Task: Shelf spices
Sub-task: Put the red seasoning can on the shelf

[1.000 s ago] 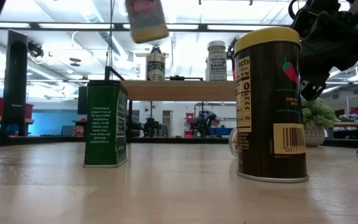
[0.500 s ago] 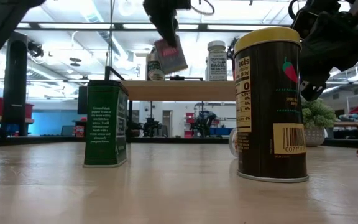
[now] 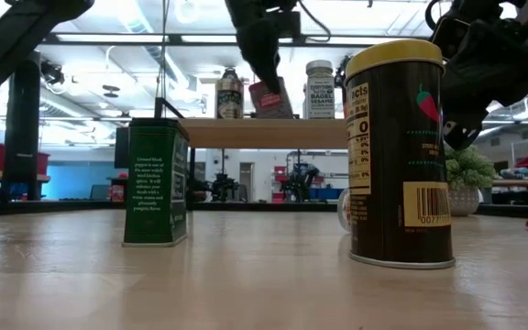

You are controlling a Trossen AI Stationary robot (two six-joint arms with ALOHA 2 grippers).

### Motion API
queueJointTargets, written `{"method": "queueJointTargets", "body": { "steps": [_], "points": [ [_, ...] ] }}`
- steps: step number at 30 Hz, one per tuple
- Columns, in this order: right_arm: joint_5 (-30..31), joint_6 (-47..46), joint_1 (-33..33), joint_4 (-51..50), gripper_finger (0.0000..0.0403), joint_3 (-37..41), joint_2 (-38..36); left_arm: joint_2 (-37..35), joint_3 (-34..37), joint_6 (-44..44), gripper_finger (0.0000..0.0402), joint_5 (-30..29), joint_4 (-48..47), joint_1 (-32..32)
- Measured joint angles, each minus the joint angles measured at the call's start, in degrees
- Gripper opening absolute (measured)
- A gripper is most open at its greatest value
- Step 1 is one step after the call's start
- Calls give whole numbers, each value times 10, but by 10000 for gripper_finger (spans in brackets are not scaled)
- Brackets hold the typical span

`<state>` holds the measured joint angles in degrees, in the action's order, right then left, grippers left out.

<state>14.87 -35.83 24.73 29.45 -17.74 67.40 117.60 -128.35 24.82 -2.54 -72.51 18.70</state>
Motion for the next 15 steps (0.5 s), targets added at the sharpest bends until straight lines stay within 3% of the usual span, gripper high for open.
{"method": "queueJointTargets", "body": {
  "steps": [8, 15],
  "points": [
    [0, 0, 7, 1, 107, 0, 0, -1, 0, -13, 223, -16, -4, 2],
    [0, 0, 19, 3, 107, 0, 0, -1, 1, -12, 258, -39, -5, 1]
  ]
}}
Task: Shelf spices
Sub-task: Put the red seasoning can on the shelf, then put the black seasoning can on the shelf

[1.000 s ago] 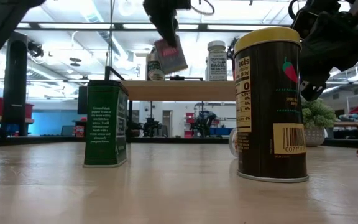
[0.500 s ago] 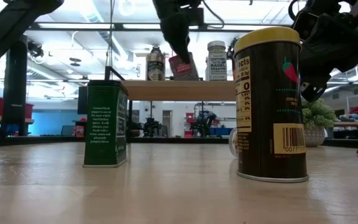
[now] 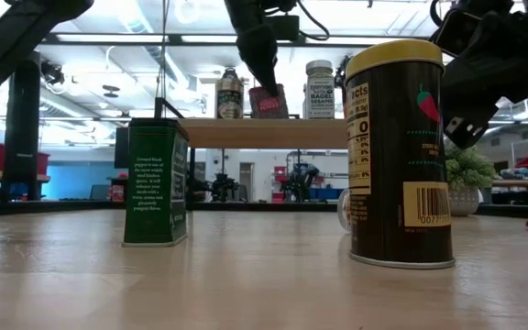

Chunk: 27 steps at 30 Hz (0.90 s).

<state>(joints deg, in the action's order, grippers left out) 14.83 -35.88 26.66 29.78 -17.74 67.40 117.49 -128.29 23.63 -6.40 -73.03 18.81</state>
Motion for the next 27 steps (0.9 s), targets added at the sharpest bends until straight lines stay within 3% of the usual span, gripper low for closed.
{"method": "queueJointTargets", "body": {
  "steps": [13, 27],
  "points": [
    [0, 0, 0, 1, 107, 0, 0, 0, -2, 14, 280, -17, 5, 0],
    [0, 0, 0, 2, 107, 0, 0, -8, -66, 4, 280, -27, -40, 0]
  ]
}}
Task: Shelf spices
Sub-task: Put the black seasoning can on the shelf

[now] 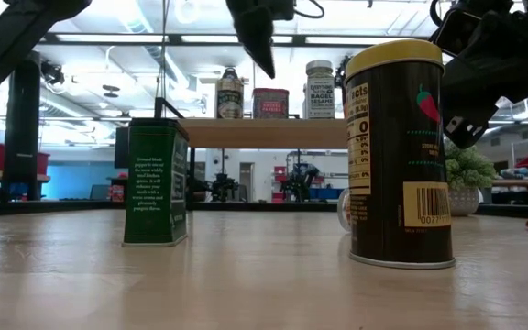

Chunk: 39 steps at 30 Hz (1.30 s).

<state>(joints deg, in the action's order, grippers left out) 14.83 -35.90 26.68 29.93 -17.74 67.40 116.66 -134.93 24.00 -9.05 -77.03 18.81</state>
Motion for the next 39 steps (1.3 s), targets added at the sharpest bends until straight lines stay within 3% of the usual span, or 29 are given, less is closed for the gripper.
{"method": "queueJointTargets", "body": {
  "steps": [8, 14, 23, 31, 39],
  "points": [
    [0, -6, 0, 2, 107, 0, 0, -26, 1, -212, 280, 14, -118, -29],
    [0, -6, 0, -2, 107, 0, 0, -54, 1, -312, 280, 10, -130, -113],
    [0, -5, 22, -10, 107, 0, 0, -73, 6, -532, 280, -193, -128, -314],
    [0, 0, 23, -11, 107, 0, 0, -73, 121, -783, 280, -241, -129, -419],
    [-2, 0, 24, -14, 107, 0, 0, -73, 230, -992, 280, -181, -130, -449]
  ]
}}
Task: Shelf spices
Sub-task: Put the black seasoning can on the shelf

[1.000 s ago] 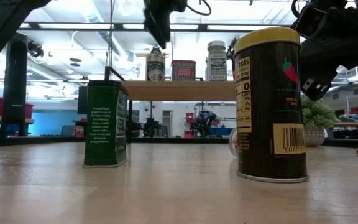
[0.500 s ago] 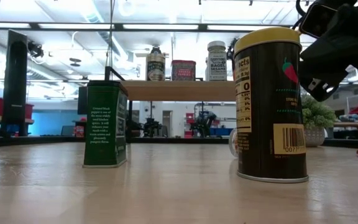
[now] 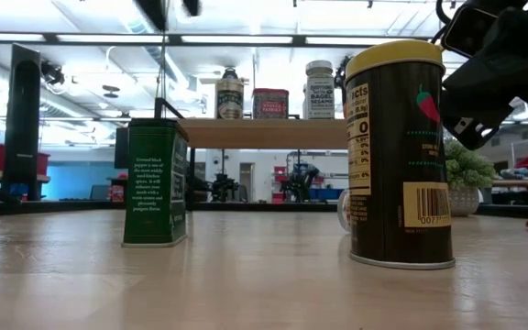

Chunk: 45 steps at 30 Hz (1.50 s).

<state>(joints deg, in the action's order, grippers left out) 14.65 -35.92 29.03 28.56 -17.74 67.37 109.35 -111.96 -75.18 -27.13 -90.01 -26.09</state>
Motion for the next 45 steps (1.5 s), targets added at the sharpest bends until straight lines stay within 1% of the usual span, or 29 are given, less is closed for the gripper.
{"method": "queueJointTargets", "body": {
  "steps": [6, 8, 11, 14, 17, 20, 22, 25, 29, 31, 38, 45],
  "points": [
    [-11, -25, 11, -5, 107, 0, 0, 0, 49, -110, 280, 48, 16, -6],
    [-11, -34, 17, -5, 107, 0, 0, 0, 57, -156, 280, 65, 32, -7],
    [-12, -50, 31, -5, 107, 0, 0, 0, 69, -197, 280, 69, 82, -2],
    [-12, -68, 46, -4, 107, 0, 0, 0, 83, -201, 280, 76, 154, 6],
    [-12, -81, 64, -4, 107, 0, 0, 0, 96, -204, 280, 104, 199, 15],
    [-12, -95, 81, -4, 107, 0, 0, 5, 108, -231, 280, 135, 196, 22],
    [-11, -96, 91, -3, 107, 0, 0, 7, 115, -251, 280, 138, 189, 24],
    [3, -100, 103, -3, 107, 0, 0, 8, 130, -289, 280, 143, 205, 24],
    [12, -100, 107, -2, 107, 0, 0, 9, 156, -331, 280, 180, 218, 24],
    [13, -100, 107, -1, 107, 0, 0, 9, 171, -348, 280, 189, 233, 24],
    [14, -95, 106, -1, 107, 0, 0, 8, 209, -350, 280, 189, 335, 24],
    [14, -95, 106, 0, 107, 0, 0, 6, 220, -361, 280, 194, 334, 24]
  ]
}}
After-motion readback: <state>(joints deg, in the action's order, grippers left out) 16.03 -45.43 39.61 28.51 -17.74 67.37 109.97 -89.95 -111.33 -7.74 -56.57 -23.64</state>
